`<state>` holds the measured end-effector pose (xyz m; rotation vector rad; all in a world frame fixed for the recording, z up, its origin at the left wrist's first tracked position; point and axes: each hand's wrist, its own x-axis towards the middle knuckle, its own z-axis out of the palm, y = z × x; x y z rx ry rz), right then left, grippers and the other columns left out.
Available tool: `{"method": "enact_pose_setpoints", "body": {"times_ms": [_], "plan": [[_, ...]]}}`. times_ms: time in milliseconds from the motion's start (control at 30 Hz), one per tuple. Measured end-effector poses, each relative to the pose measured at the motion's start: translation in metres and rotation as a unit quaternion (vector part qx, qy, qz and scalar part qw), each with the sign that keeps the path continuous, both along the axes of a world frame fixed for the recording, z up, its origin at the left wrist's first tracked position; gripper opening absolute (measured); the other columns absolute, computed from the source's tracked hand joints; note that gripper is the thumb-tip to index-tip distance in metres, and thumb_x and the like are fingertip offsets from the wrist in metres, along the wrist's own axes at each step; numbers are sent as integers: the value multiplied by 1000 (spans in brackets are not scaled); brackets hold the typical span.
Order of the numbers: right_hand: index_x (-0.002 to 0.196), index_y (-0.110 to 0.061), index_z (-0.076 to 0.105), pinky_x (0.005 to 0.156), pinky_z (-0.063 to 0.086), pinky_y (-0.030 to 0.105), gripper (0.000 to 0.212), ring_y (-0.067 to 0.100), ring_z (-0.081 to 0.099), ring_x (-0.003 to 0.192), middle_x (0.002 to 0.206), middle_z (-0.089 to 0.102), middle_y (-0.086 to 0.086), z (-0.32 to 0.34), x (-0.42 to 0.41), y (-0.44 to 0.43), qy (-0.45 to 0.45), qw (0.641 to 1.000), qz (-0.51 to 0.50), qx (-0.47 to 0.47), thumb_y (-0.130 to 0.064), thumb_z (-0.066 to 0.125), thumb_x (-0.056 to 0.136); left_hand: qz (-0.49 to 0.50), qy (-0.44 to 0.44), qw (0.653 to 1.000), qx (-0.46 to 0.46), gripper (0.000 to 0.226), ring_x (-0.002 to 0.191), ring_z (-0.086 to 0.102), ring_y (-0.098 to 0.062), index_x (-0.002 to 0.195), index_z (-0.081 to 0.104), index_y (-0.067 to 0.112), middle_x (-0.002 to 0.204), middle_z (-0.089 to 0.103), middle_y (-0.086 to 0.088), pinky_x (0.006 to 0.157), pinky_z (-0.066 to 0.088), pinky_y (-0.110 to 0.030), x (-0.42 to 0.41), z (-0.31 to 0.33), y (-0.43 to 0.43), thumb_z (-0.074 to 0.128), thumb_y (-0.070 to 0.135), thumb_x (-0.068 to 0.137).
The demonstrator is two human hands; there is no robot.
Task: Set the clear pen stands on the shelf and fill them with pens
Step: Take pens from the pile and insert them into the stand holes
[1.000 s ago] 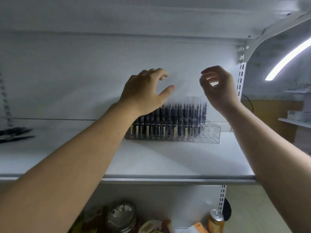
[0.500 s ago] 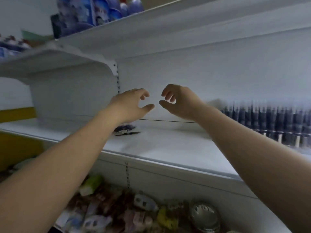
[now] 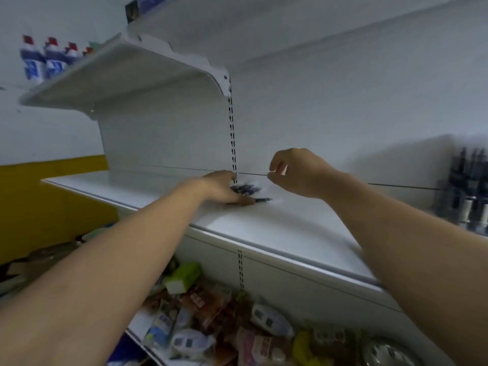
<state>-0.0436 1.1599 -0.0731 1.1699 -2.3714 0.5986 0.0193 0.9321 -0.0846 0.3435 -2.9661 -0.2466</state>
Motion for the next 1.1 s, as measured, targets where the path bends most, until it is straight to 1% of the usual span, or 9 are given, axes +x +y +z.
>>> {"method": "enact_pose_setpoints", "body": {"times_ms": [100, 167, 233, 300, 400, 533, 733, 933, 1100], "plan": [[99, -30, 70, 76, 49, 29, 10, 16, 66, 89, 103, 71, -10, 0, -3, -2, -3, 1000, -6, 3, -38, 66, 96, -10, 1, 1000, -29, 94, 133, 56, -27, 150, 52, 14, 150, 56, -4, 110, 46, -39, -17, -1, 0, 71, 77, 83], [95, -29, 72, 78, 54, 31, 10, 19, 67, 88, 100, 72, -9, -1, -3, -3, -2, 1000, -4, -6, -37, 67, 95, -5, 3, 999, -42, 72, 104, 62, -26, 117, 66, 13, 117, 63, -12, 87, 47, -38, -29, 0, -1, 71, 76, 83], [94, -27, 74, 79, 56, 32, 10, 20, 67, 87, 99, 72, -8, -1, -4, -2, -2, 1000, -1, -16, -34, 67, 95, 4, 5, 999, -36, 59, 71, 46, -22, 79, 52, 18, 81, 47, -5, 64, 31, -37, -40, -1, 0, 71, 74, 84], [93, -25, 75, 78, 56, 32, 11, 20, 67, 86, 97, 72, -7, -2, -6, -1, -4, 1000, 1, -11, -32, 66, 95, 8, 2, 1000, -25, 60, 63, 40, -21, 70, 47, 19, 68, 43, -1, 60, 27, -35, -45, -1, 2, 73, 69, 85], [92, -22, 76, 79, 58, 33, 12, 20, 68, 86, 95, 73, -5, -3, -9, 3, -9, 1000, 1, -8, -29, 67, 96, 7, -8, 1000, -18, 57, 62, 48, -24, 68, 57, 13, 64, 52, -4, 63, 37, -31, -54, 3, 0, 78, 64, 84], [92, -20, 78, 76, 56, 31, 13, 21, 68, 85, 93, 73, -4, -2, -9, 3, -2, 1000, 1, -16, -26, 67, 95, 3, -17, 1000, -22, 57, 64, 45, -23, 67, 53, 15, 66, 46, -2, 66, 35, -32, -62, 11, 1, 85, 61, 79], [89, -18, 77, 78, 61, 38, 14, 22, 68, 83, 90, 73, -2, -2, -7, 2, -9, 1000, 6, -12, -24, 66, 95, 25, -40, 998, -42, 52, 68, 53, -23, 74, 52, 16, 74, 55, -3, 71, 44, -34, -65, 16, 13, 85, 55, 81], [84, -21, 76, 70, 55, 29, 15, 22, 68, 81, 86, 72, -3, -2, -8, 4, -21, 1000, 5, -4, -21, 65, 94, 8, -87, 993, -84, 32, 63, 62, -27, 75, 63, 12, 72, 69, -7, 67, 49, -33, -52, 19, 28, 69, 41, 87], [75, -27, 71, 66, 52, 28, 22, 23, 67, 78, 81, 70, -4, 0, -2, 5, -17, 1000, 4, 1, -18, 62, 92, -17, -37, 990, -137, 22, 68, 57, -25, 78, 54, 14, 79, 60, -7, 67, 45, -34, -47, 6, 31, 57, 29, 95]]}}
